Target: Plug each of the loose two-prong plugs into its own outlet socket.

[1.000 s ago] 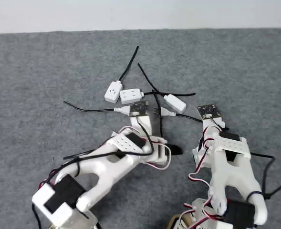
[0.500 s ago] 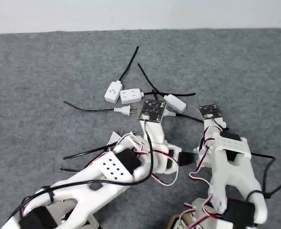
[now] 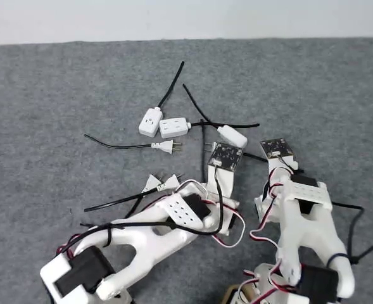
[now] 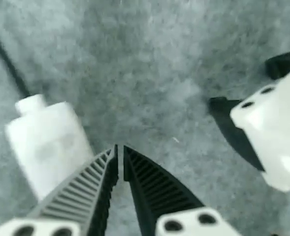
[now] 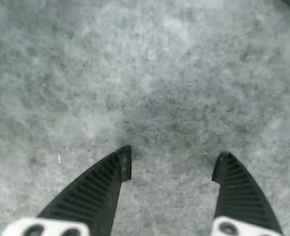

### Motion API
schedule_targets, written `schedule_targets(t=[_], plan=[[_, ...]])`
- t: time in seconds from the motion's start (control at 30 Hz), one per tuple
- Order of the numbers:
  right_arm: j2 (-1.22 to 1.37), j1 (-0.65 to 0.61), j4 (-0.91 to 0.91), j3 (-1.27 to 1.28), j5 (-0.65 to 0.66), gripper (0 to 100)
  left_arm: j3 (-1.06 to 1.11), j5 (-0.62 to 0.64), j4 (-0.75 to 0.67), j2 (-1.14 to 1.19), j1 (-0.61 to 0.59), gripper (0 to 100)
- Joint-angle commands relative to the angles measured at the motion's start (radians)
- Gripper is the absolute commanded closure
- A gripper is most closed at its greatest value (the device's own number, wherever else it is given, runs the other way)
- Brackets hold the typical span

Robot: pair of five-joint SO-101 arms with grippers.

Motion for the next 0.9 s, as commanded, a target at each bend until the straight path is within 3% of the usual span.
schedule_targets(t=[0.0, 0.27, 0.37, 0.5, 0.63, 0.87], plan=[[-0.004, -0.005, -0.004, -0.025, 0.008, 73.2, -0.045, -0.002, -0.014, -0.005, -0.06, 99], [-0.004, -0.005, -0.004, -0.025, 0.009, 73.2, 0.048, -0.006, -0.012, -0.138, -0.109, 99], [-0.004, -0.005, -0.004, -0.025, 0.009, 73.2, 0.107, -0.009, -0.002, -0.298, -0.114, 99], [-0.005, -0.002, -0.004, -0.025, 0.008, 73.2, 0.191, -0.114, 0.112, -0.585, -0.173, 99], [-0.008, -0.001, -0.004, -0.025, 0.006, 73.2, 0.308, -0.196, 0.244, -0.896, -0.407, 98], [-0.012, -0.038, -0.005, -0.031, 0.009, 73.2, 0.522, -0.353, 0.308, -1.327, -1.045, 98]])
